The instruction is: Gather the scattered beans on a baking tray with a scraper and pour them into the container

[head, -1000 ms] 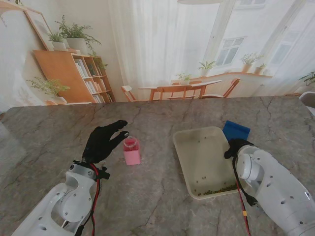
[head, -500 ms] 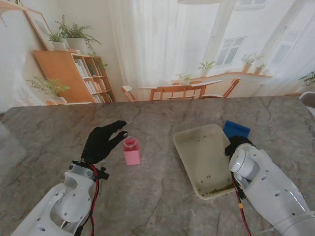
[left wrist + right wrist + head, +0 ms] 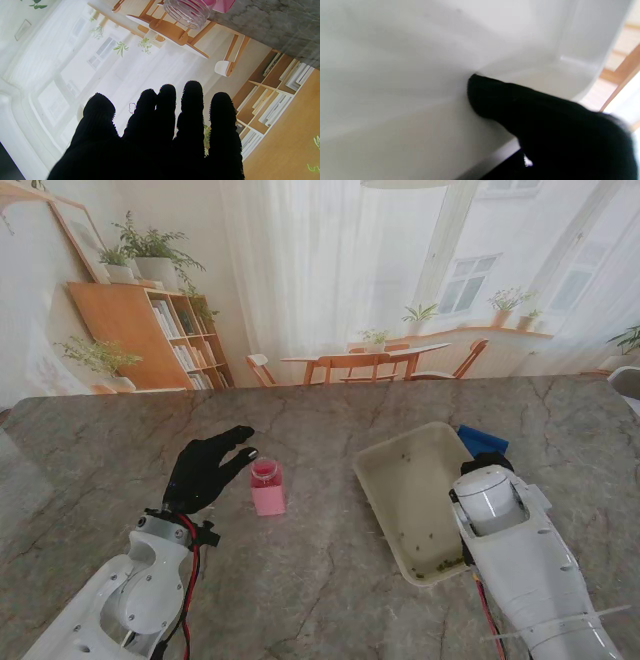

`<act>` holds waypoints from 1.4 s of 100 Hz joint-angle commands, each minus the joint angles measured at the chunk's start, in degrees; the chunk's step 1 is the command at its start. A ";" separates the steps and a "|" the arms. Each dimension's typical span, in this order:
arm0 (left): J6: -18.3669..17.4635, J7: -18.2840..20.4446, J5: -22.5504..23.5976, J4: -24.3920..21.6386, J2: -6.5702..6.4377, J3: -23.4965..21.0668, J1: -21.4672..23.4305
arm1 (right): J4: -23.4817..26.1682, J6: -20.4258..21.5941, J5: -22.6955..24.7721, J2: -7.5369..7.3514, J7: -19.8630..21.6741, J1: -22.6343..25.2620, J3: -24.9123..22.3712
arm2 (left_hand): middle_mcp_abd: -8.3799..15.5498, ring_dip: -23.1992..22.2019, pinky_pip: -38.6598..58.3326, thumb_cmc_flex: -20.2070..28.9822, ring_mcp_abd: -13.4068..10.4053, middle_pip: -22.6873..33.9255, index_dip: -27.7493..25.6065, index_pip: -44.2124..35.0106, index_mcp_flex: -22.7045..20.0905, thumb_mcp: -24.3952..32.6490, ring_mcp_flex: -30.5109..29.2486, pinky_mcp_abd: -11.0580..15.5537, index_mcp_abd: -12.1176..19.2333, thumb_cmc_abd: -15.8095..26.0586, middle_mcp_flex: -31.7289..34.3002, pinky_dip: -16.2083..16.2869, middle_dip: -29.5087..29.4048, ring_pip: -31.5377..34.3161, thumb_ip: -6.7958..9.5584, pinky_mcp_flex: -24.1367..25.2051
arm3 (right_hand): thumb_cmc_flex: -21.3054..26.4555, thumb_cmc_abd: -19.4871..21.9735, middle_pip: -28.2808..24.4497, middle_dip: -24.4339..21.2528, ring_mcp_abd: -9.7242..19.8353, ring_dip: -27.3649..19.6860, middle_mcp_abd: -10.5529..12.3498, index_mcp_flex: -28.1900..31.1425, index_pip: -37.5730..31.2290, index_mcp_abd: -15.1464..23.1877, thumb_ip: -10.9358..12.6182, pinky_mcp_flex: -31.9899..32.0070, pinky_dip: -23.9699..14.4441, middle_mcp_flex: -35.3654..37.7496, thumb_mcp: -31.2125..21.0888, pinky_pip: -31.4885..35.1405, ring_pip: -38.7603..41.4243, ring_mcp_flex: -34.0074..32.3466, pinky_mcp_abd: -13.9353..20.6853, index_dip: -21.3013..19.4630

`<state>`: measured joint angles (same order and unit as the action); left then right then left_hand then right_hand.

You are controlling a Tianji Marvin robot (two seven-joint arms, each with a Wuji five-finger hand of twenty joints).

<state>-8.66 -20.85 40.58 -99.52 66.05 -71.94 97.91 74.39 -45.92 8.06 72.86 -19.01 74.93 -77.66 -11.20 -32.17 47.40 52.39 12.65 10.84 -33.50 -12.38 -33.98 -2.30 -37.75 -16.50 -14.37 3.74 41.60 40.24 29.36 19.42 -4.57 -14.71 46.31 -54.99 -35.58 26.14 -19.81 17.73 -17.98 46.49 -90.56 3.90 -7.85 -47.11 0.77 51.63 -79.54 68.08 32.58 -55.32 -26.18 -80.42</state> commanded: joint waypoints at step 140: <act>0.94 -0.72 0.62 -0.75 0.12 -0.23 1.30 | 4.48 4.08 -25.73 12.55 -26.76 -1.80 -11.15 | 1.06 -0.46 0.59 1.31 -0.21 -0.48 0.60 0.36 -0.81 -0.33 -0.46 -1.78 0.02 2.25 0.12 1.92 -0.28 0.31 2.07 0.12 | 19.92 -19.94 -24.80 9.58 12.95 5.87 17.94 6.97 -2.57 1.10 -0.93 -11.53 4.62 12.22 -10.42 26.50 19.35 -18.36 3.82 1.08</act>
<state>-8.16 -21.25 41.06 -99.87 66.05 -72.13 98.29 76.71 -41.08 -17.08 84.26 -45.78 74.61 -88.90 -11.20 -32.17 47.39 52.39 12.65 10.84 -33.51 -12.38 -33.98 -2.30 -37.76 -17.10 -14.37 3.74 41.60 40.25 29.36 19.43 -4.57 -14.71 59.29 -74.49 -52.30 31.77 -12.08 20.57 -6.49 52.35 -90.50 3.76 -10.41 -52.54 9.48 61.60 -83.52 74.67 42.71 -69.00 -27.05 -79.43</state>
